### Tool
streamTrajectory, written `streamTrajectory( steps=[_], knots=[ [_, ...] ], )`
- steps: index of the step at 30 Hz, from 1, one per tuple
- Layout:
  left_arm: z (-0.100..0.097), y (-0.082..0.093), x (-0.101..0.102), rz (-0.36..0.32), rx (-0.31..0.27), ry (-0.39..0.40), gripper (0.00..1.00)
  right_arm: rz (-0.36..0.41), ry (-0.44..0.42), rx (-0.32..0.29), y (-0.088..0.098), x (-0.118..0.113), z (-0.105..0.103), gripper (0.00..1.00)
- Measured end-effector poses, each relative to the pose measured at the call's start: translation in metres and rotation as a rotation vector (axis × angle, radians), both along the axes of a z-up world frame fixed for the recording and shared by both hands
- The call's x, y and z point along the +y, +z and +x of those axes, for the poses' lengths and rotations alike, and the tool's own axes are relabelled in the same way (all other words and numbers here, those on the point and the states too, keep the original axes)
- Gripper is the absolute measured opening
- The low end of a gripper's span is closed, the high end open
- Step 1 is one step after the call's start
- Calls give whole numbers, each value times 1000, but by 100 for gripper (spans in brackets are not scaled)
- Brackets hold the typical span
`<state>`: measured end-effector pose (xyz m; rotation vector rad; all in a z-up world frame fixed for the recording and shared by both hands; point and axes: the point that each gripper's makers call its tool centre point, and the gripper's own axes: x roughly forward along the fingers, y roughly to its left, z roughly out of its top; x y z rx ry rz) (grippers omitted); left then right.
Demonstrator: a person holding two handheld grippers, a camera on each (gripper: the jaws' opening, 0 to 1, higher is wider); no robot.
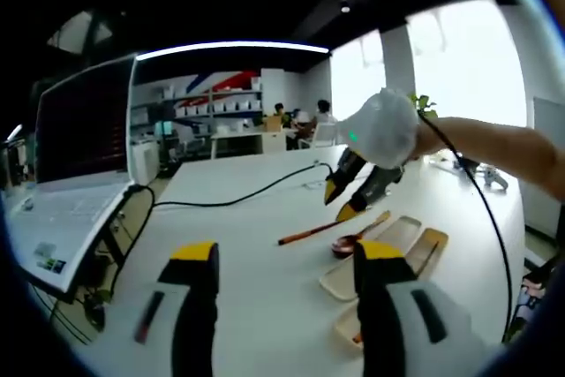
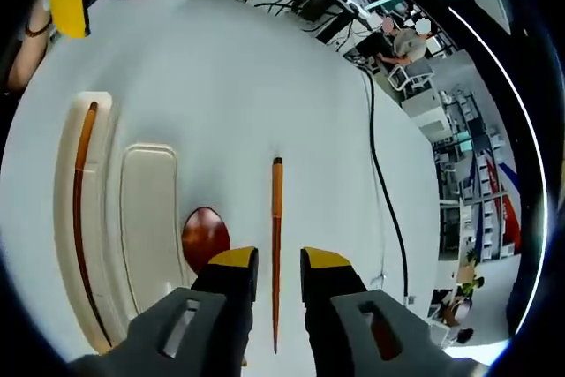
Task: Arrange the utensils inside the cutlery case until each visible utensil rests in its matching compartment.
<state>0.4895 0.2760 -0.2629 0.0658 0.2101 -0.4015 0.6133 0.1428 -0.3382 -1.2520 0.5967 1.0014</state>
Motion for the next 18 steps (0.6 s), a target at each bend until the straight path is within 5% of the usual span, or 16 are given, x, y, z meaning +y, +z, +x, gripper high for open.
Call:
streamTrajectory(
  steps=[6,10,18],
  knots=[
    [1,-2,1,5,7,0,65,20,-22,47,-22,-12,12,19],
    [2,-1,1,1,4,1,65,82,-50,135,-33,-9,9,18],
    [6,-4,4,0,15,7,65,158,-73,170,-36,-4,10,16]
  ],
)
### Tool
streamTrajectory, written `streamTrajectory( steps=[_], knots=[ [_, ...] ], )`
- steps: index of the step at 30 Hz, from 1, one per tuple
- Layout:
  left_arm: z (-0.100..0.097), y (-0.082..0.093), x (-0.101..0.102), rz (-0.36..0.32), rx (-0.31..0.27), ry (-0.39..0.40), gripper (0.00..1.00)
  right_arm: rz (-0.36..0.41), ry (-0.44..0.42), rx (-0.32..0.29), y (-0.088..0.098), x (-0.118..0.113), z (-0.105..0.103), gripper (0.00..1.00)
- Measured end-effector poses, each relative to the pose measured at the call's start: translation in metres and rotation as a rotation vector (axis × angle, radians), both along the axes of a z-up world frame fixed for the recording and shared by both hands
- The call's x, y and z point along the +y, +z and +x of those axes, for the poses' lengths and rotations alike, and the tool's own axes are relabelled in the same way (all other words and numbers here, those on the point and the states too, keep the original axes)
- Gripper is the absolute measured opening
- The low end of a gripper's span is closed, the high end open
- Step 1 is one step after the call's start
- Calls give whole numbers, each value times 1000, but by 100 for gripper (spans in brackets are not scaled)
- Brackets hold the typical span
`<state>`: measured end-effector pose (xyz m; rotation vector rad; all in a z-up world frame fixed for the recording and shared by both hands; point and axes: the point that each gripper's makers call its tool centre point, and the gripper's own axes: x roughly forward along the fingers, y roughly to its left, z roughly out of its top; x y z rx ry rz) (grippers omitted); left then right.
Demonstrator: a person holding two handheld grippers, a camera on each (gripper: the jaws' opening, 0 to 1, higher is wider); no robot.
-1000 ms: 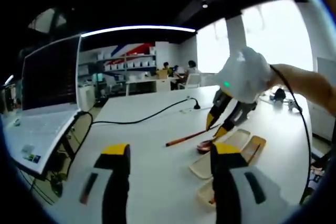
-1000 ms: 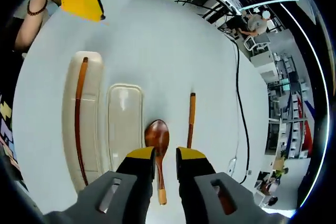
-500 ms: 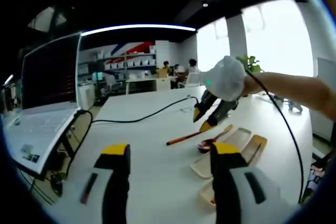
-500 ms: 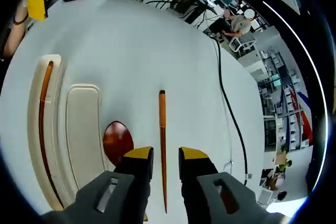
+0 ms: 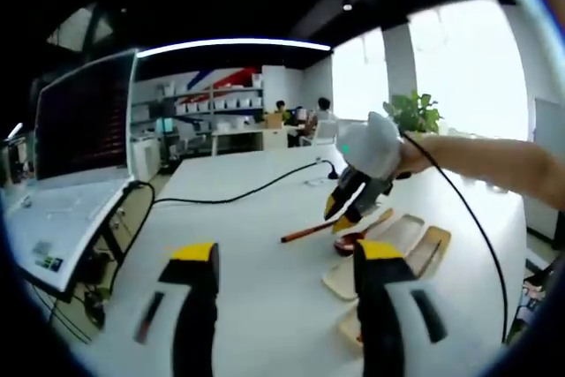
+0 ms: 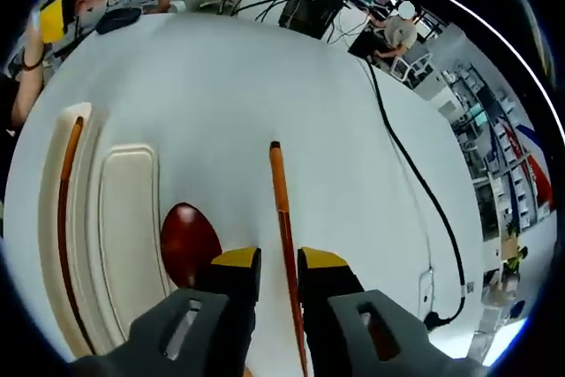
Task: Arrange the utensils inside the cutlery case until each visible utensil rests in its matching compartment.
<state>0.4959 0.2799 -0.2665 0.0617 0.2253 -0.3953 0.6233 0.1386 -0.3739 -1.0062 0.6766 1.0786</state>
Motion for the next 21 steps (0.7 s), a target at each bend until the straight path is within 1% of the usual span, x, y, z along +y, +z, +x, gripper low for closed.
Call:
streamTrajectory(
  steps=[1,3,5,6,7,8,9,10,11,12,13,14,15,16,17,19,20,21],
  knots=[
    [0,0,0,-1,0,-1,65,9,-2,9,0,1,1,16],
    [0,2,2,-6,-5,1,65,43,-33,38,-2,1,3,15],
    [0,1,3,-12,-6,2,64,56,-34,32,-4,1,4,12],
    [0,0,4,-12,1,0,64,61,12,39,-7,2,3,9],
    [-1,-2,4,-9,7,-1,64,77,28,49,-7,5,1,6],
    [0,-3,5,-8,10,0,64,99,13,97,-8,5,-5,4],
    [0,-3,7,-11,10,3,64,119,-23,91,-7,3,0,4],
    [2,-2,9,-19,10,12,64,160,-60,122,-7,3,-1,4],
    [2,-1,11,-24,8,26,63,183,-74,131,-8,3,0,4],
    [3,1,14,-23,-1,40,61,200,-71,122,-7,2,0,4],
    [2,5,16,-20,-16,48,60,200,-60,107,-7,1,-3,3],
    [0,8,16,-22,-24,45,60,171,28,34,-5,1,-4,3],
    [-2,11,16,-30,-32,38,60,152,36,31,-7,-3,-9,3],
    [-3,12,16,-36,-34,36,60,140,71,9,-7,-2,-8,3],
    [-5,13,16,-42,-36,34,60,114,84,-3,-4,-3,-11,3],
    [-7,13,16,-39,-35,39,60,46,101,-53,-4,-10,-8,2],
    [-7,13,17,-36,-36,43,60,45,111,-76,-3,-8,-8,2],
    [-7,13,17,-34,-36,45,60,53,107,-70,-4,-6,-9,2]
  ],
)
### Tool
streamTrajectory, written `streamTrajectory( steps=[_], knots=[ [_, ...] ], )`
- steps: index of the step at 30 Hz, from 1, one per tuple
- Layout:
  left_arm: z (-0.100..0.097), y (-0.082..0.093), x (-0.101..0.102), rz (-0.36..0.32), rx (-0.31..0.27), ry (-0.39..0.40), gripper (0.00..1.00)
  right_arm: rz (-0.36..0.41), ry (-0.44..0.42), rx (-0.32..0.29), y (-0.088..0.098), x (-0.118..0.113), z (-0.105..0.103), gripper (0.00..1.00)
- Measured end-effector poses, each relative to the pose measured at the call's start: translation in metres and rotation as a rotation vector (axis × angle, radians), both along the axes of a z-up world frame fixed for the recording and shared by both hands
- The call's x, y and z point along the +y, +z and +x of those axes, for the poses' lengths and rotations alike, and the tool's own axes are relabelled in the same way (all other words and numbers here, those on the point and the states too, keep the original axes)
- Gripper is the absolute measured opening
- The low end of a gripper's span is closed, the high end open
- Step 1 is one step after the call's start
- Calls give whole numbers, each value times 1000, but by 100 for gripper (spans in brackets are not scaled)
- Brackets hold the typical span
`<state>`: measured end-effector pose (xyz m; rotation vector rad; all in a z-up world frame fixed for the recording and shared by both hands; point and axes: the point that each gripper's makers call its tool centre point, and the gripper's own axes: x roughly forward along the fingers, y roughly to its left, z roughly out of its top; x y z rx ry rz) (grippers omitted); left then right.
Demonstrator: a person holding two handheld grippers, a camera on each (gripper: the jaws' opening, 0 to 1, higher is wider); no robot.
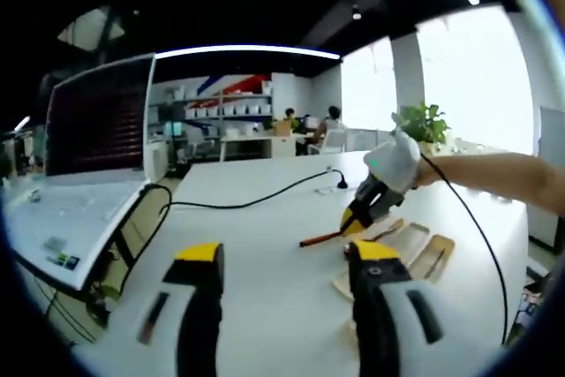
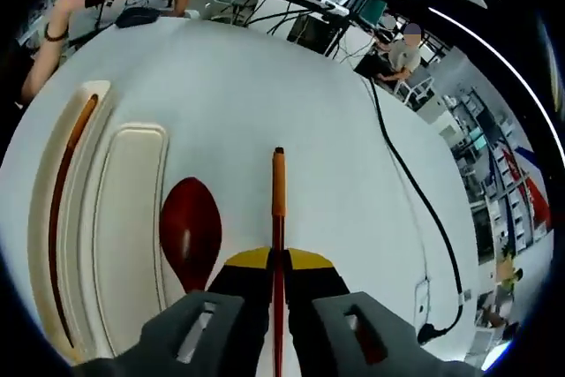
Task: Arrange the utensils inside the cutlery case until each visible utensil rests in its matching compartment.
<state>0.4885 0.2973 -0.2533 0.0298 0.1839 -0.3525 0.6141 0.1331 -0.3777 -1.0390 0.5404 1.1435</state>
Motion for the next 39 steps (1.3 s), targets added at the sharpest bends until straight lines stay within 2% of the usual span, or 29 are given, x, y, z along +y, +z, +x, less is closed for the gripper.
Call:
streamTrajectory(
  steps=[5,9,12,15,18,20,24,27,30,32,35,39],
  knots=[
    [1,-2,-1,-5,6,3,60,43,-19,-1,2,8,3,2],
    [0,-1,-6,6,-4,-13,60,71,-26,-37,13,8,6,2],
    [-3,2,-9,14,-14,-32,60,97,-24,-81,28,10,9,2],
    [-2,4,-6,18,-26,-20,58,87,-65,-99,42,5,8,2],
    [-3,6,-4,20,-33,-8,58,79,-62,-139,65,4,0,3],
    [-5,5,-6,19,-33,-13,58,91,-63,-141,78,5,-9,3],
    [-8,8,-5,19,-41,-10,58,70,-73,-177,93,5,-20,3],
    [-8,10,-3,14,-48,-6,58,35,-51,-187,96,8,-35,3],
    [-7,8,0,11,-45,3,58,35,-45,-172,97,13,-49,3],
    [-8,7,1,13,-42,5,58,26,-42,-153,93,16,-59,3],
    [-9,8,1,19,-44,1,58,-16,5,-119,79,18,-76,3],
    [-10,9,1,16,-48,-2,58,-45,11,-80,69,16,-92,3]
  ],
)
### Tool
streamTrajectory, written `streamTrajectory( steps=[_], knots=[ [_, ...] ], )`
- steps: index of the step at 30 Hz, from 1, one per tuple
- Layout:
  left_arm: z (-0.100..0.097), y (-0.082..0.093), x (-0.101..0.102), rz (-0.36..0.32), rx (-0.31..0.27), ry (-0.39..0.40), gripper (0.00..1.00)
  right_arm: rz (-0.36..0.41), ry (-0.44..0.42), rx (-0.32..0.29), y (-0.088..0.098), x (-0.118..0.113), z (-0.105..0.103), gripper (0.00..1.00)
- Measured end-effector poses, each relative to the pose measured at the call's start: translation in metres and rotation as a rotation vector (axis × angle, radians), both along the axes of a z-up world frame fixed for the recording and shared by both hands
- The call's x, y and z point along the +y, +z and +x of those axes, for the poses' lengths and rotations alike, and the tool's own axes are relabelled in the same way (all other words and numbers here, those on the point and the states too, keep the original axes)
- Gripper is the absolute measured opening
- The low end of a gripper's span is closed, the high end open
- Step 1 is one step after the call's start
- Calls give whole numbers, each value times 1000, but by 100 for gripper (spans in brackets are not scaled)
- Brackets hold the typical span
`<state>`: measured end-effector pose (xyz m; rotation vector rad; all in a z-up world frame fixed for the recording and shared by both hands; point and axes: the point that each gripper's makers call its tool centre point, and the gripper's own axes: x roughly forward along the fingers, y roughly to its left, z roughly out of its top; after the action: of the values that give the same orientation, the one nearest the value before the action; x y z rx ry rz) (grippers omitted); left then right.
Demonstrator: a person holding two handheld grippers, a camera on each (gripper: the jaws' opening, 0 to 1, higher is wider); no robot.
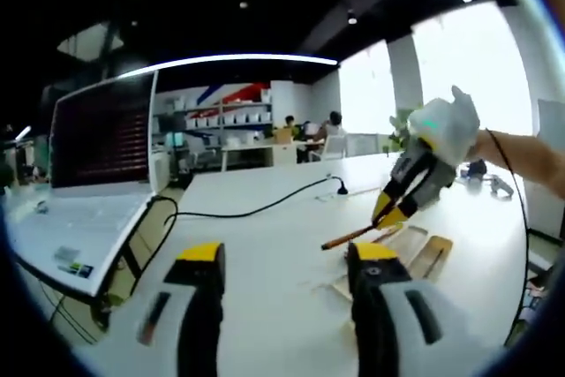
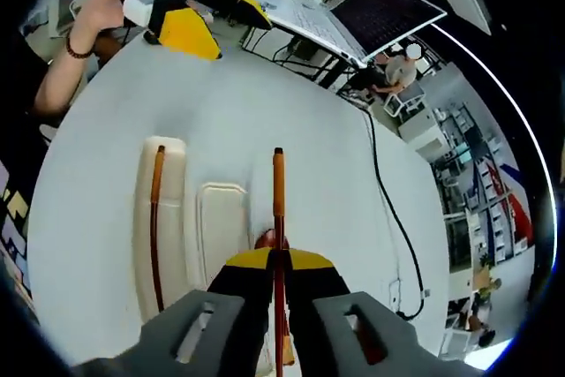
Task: Arrange the utensils inside the cutlery case until each visible utensil rests in its matching compartment.
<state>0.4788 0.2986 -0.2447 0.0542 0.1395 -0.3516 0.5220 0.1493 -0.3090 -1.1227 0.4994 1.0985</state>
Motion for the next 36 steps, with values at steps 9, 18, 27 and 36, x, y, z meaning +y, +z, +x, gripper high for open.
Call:
streamTrajectory(
  steps=[9,18,27,36],
  knots=[
    [-1,0,0,-3,3,-7,58,-15,44,34,3,6,-29,3],
    [-2,-1,-3,-4,5,-9,58,-61,136,119,-24,10,-67,3],
    [-2,-3,-5,1,15,-15,58,-51,142,164,-28,13,-80,3],
    [-1,-6,-6,4,25,-18,58,-55,149,200,-40,17,-85,3]
  ],
)
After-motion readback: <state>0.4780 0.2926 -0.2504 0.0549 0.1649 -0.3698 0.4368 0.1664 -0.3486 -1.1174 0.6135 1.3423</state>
